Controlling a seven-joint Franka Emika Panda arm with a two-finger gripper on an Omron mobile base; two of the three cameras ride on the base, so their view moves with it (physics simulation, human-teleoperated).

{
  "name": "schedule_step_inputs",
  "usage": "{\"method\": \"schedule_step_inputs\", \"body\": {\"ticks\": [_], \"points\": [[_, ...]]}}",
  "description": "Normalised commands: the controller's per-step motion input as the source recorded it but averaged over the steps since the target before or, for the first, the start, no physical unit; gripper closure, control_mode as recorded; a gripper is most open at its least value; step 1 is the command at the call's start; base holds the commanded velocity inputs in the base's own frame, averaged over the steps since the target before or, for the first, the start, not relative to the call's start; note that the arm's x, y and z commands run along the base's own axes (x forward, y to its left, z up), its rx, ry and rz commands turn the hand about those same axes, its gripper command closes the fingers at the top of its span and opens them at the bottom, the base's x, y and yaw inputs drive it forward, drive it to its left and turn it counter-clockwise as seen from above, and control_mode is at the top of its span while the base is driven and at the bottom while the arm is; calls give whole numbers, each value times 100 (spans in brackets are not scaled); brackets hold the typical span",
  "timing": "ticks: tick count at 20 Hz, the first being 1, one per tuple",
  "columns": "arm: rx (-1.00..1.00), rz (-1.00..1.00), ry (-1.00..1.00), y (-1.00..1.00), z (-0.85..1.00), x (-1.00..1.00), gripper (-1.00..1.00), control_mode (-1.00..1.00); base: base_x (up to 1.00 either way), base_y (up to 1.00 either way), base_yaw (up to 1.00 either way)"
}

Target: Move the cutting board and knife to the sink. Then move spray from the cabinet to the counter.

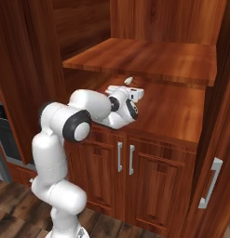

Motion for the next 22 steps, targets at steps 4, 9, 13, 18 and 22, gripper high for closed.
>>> {"method": "schedule_step_inputs", "body": {"ticks": [4,9,13,18,22], "points": [[0,-7,0,0,33,-71,100,-100,0,0,0],[0,-4,0,0,8,-95,100,-100,0,0,0],[0,-5,0,0,17,-92,100,-100,0,0,0],[0,-7,4,0,45,-82,100,-100,0,0,0],[0,-8,10,0,52,-79,100,-100,0,0,0]]}}
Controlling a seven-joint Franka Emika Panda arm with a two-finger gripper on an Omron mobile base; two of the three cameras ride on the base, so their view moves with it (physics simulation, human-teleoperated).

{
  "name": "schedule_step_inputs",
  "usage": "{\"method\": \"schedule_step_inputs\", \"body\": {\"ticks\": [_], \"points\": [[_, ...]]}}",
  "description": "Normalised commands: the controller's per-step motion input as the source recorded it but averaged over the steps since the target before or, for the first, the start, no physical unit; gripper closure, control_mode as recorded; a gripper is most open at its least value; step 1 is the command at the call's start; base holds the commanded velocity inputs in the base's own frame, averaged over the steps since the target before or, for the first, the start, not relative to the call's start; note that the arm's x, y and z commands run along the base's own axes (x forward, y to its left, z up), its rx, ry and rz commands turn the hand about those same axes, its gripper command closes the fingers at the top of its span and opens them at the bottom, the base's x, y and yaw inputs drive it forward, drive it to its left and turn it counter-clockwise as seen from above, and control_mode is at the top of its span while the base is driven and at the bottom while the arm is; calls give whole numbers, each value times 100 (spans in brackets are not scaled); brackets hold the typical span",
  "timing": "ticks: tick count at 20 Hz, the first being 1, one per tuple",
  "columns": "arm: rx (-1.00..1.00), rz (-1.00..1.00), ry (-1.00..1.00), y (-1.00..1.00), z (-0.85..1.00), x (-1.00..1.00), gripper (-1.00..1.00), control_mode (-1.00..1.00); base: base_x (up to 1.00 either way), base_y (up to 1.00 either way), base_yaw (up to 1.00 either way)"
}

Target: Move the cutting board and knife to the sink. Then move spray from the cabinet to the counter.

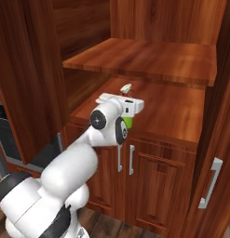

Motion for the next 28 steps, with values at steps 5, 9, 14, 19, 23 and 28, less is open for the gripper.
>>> {"method": "schedule_step_inputs", "body": {"ticks": [5,9,14,19,23,28], "points": [[0,-9,16,0,46,-64,100,-100,0,0,0],[0,-7,14,0,32,-50,100,-100,0,0,0],[0,-4,11,0,14,-45,100,-100,0,0,0],[-1,0,-1,10,0,-29,100,-100,0,0,0],[0,1,-4,29,0,-37,100,-100,0,0,0],[0,0,-19,28,13,-40,100,-100,0,0,0]]}}
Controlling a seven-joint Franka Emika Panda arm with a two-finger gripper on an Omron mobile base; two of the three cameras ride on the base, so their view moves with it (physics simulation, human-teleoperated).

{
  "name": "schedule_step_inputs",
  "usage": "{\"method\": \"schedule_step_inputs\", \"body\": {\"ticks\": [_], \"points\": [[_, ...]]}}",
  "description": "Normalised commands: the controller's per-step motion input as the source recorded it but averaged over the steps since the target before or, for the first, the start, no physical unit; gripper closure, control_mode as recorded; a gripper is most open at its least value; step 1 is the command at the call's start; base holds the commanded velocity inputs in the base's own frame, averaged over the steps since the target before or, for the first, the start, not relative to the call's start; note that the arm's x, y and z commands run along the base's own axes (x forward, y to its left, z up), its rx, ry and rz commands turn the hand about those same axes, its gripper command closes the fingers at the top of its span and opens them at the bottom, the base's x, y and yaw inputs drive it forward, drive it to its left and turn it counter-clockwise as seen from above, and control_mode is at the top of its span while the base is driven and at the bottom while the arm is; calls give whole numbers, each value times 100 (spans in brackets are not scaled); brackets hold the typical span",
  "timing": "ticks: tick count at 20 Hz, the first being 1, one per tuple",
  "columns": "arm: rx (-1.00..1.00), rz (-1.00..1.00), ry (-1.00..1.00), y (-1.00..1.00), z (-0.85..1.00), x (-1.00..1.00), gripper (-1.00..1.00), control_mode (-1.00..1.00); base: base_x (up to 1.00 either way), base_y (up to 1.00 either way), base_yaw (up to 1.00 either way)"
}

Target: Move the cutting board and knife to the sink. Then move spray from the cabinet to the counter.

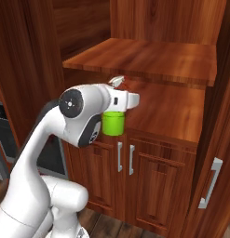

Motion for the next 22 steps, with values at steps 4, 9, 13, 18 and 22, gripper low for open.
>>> {"method": "schedule_step_inputs", "body": {"ticks": [4,9,13,18,22], "points": [[0,0,-21,32,26,-34,100,-100,0,0,0],[-2,0,-20,32,25,-24,100,-100,0,0,0],[0,0,-10,7,4,-5,100,-100,0,0,0],[0,0,0,0,0,-2,100,-100,0,0,0],[0,0,1,0,-8,-55,100,-100,0,0,0]]}}
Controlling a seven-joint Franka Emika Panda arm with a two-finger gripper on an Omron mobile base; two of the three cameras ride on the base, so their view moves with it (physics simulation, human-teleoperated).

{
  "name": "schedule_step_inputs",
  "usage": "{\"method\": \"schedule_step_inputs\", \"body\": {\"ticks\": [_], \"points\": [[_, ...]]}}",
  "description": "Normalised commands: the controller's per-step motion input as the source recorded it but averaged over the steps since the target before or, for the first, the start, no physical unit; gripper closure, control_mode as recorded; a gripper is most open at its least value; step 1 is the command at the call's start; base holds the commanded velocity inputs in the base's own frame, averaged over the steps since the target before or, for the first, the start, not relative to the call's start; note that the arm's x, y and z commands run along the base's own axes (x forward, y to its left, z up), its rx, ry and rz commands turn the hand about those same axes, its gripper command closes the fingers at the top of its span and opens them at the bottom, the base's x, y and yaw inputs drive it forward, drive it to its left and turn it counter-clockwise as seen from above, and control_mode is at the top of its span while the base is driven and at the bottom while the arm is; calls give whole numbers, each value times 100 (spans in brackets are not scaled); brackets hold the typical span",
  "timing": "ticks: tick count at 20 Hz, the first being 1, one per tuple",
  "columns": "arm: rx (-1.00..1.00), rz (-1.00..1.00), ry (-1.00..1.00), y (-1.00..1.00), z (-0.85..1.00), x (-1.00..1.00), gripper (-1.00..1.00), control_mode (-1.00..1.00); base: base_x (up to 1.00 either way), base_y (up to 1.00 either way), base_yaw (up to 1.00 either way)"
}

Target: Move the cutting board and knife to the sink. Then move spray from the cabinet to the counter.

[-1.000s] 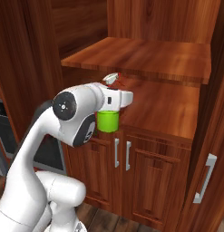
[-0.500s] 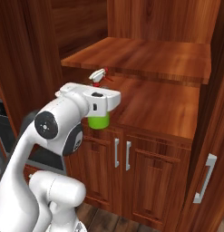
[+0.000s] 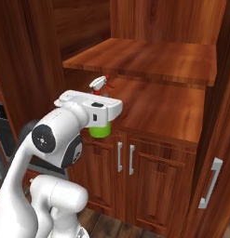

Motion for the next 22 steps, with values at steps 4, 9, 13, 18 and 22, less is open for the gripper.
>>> {"method": "schedule_step_inputs", "body": {"ticks": [4,9,13,18,22], "points": [[0,0,0,0,-3,-20,100,100,-62,0,0],[0,0,0,0,0,0,100,100,-66,-2,0],[0,0,0,0,0,0,100,100,-9,0,0],[0,0,0,0,0,0,100,100,-65,-6,0],[0,0,0,0,0,0,100,100,-98,-20,-2]]}}
